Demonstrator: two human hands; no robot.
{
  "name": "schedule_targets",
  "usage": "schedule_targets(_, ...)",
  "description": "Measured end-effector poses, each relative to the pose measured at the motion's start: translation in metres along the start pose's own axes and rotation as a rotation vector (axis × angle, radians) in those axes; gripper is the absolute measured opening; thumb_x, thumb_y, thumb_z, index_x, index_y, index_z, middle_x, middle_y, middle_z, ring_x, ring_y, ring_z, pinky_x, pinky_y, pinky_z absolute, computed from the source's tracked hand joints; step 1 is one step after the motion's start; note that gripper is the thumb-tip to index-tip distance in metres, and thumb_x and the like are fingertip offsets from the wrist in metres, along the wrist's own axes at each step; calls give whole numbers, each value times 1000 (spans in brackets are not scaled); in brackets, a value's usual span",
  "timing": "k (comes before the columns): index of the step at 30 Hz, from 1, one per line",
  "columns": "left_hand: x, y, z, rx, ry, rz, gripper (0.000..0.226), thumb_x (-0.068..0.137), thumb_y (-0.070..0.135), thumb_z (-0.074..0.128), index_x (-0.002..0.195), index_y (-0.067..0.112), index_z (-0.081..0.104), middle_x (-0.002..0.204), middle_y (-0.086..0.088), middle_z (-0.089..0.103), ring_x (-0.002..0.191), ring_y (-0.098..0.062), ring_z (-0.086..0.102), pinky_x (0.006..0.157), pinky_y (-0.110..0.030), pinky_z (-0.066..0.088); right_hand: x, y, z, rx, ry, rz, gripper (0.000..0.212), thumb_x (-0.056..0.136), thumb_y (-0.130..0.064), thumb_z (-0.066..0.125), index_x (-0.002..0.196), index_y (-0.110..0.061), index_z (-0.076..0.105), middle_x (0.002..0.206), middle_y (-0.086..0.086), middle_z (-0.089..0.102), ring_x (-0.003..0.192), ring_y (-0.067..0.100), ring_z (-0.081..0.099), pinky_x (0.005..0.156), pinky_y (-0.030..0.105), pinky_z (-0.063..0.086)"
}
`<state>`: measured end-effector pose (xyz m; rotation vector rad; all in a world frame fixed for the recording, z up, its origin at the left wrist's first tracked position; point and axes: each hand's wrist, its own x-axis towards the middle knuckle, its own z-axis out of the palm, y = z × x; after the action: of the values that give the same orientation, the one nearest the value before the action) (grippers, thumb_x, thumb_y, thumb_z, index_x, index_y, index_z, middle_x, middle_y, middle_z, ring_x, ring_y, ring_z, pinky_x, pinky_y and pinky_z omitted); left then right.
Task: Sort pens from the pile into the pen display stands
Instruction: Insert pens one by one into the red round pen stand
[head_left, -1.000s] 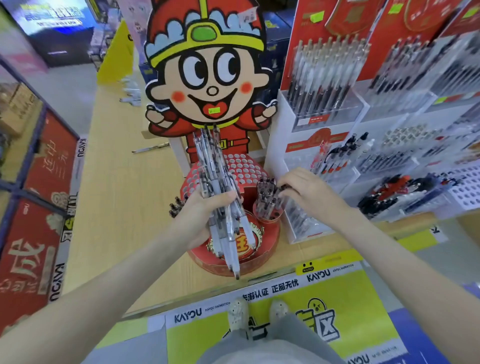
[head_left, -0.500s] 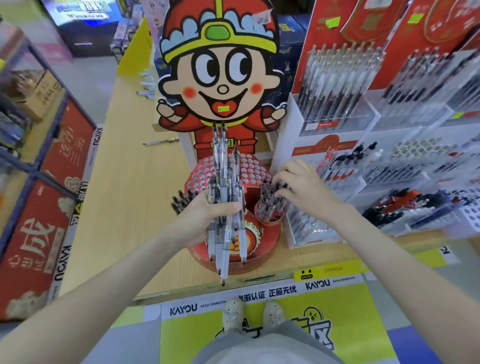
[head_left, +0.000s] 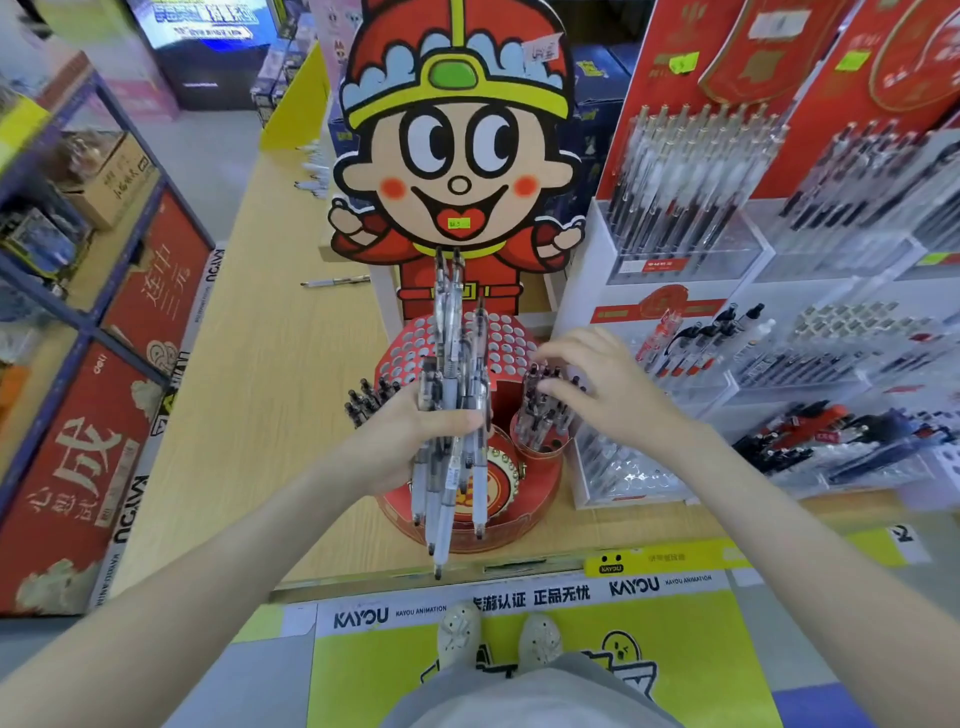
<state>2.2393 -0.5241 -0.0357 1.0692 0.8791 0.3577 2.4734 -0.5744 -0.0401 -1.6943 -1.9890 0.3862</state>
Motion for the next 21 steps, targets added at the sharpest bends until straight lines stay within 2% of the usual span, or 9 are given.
schedule_targets(2, 0, 2, 5, 16, -40, -3, 57, 72, 17, 76, 126, 13, 55, 119, -12, 67, 109, -30, 64, 96, -48, 51, 3, -24, -5, 254, -19, 173, 26, 90, -33, 59, 115, -26, 59, 101, -8, 59, 89, 1, 49, 81, 9, 34)
schedule_targets(5, 1, 9, 17, 37, -109, 22, 42, 79, 12, 73, 117, 21, 58, 110, -7, 70, 104, -26, 67, 92, -43, 53, 11, -47, -3, 537, -79, 345, 25, 85, -38, 63, 103, -20, 60, 98, -2, 66, 88, 7, 60, 79, 20, 47)
schedule_targets(7, 1, 14, 21, 49, -118, 31, 39, 79, 13, 69, 115, 24, 58, 108, -4, 70, 104, -23, 67, 91, -39, 54, 12, -51, -7, 663, -67, 421, 22, 87, -31, 64, 101, -14, 62, 97, 5, 68, 80, 9, 62, 73, 24, 51)
schedule_targets(10, 3, 17, 24, 88, -113, 23, 43, 82, 16, 68, 122, 22, 55, 114, 2, 70, 107, -16, 66, 87, -27, 51, 9, -46, -13, 738, -72, 491, 19, 90, -19, 62, 103, -6, 63, 97, 13, 69, 72, 13, 62, 66, 23, 51)
schedule_targets(13, 6, 18, 29, 84, -102, 3, 28, 88, 11, 65, 105, 29, 53, 88, 17, 73, 85, 2, 68, 68, -16, 50, 6, -46, -12, 829, -25, 555, 20, 90, -17, 62, 108, -6, 61, 102, 15, 68, 74, 18, 64, 67, 27, 54)
schedule_targets(15, 9, 17, 33, 65, -91, 11, 27, 89, 9, 65, 104, 28, 54, 85, 16, 72, 82, -2, 69, 66, -17, 51, 4, -46, -11, 867, -6, 587, 22, 88, -18, 65, 106, -7, 60, 95, 13, 67, 71, 14, 64, 64, 26, 54)
schedule_targets(17, 10, 18, 36, 68, -85, 22, 24, 90, 6, 63, 104, 24, 58, 85, 12, 74, 84, -8, 70, 67, -20, 54, 1, -48, -12, 859, -67, 596, 16, 86, -16, 67, 97, -7, 59, 84, 11, 66, 66, 12, 64, 61, 24, 53)
schedule_targets(19, 11, 19, 37, 67, -91, 32, 22, 91, 3, 60, 99, 23, 57, 78, 14, 74, 75, -2, 70, 61, -17, 54, -5, -47, -15, 864, -98, 576, 9, 87, -10, 65, 91, -6, 59, 80, 11, 65, 65, 13, 65, 60, 22, 53)
schedule_targets(21, 13, 19, 35, 62, -86, 28, 17, 91, 5, 61, 103, 15, 59, 82, 6, 74, 75, -5, 71, 61, -19, 55, -10, -43, -24, 884, -52, 551, 3, 88, -4, 61, 88, -6, 60, 79, 10, 66, 68, 15, 66, 63, 22, 54)
